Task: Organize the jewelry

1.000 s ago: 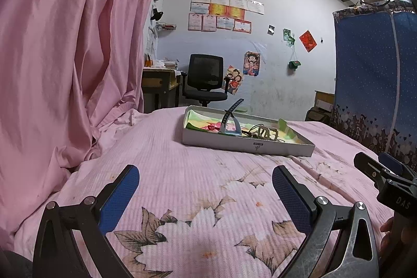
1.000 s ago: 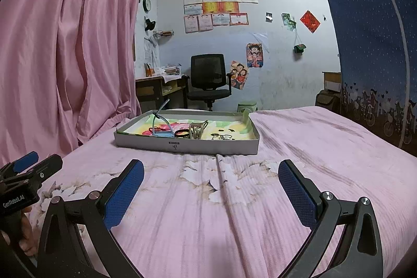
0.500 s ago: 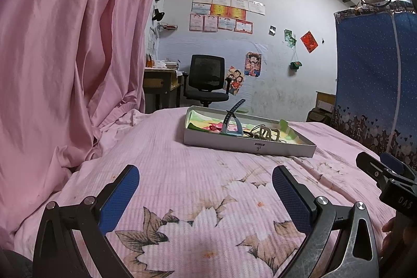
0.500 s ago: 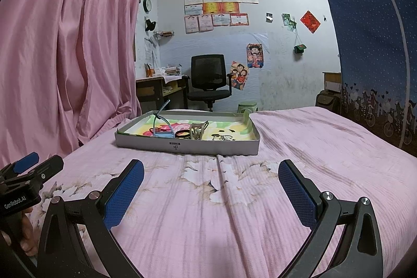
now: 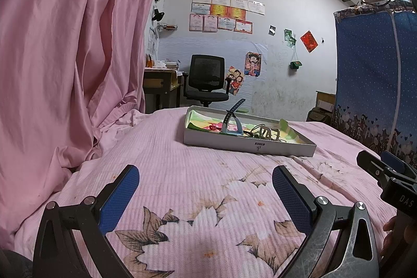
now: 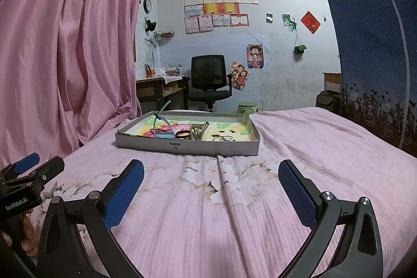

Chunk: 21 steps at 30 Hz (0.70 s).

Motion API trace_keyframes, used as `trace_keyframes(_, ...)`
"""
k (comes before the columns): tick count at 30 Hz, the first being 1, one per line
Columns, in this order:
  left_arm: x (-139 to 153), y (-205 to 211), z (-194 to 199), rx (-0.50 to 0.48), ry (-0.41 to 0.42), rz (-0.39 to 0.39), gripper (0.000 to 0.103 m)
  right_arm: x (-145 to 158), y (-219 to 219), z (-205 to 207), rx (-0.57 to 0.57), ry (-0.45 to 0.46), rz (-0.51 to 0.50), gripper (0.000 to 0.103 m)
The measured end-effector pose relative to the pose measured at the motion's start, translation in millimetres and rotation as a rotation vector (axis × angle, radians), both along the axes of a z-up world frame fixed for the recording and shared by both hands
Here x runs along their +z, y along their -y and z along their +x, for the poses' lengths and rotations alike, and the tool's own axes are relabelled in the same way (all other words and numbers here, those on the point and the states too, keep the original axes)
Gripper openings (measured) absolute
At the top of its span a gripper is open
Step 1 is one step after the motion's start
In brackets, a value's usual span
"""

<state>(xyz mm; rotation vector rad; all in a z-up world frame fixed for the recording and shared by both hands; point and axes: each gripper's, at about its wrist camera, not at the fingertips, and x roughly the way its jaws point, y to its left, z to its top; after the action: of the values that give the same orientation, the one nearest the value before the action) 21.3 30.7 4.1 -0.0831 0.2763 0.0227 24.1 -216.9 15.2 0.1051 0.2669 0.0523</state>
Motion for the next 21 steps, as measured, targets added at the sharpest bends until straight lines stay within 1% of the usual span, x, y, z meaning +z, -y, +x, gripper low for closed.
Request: trace_keyframes(21, 0.1, -1.0, 0.1, 0.001, 0.002, 0.004, 0.103, -0.8, 0.0, 0.5, 0.0, 0.0, 0.0, 0.101)
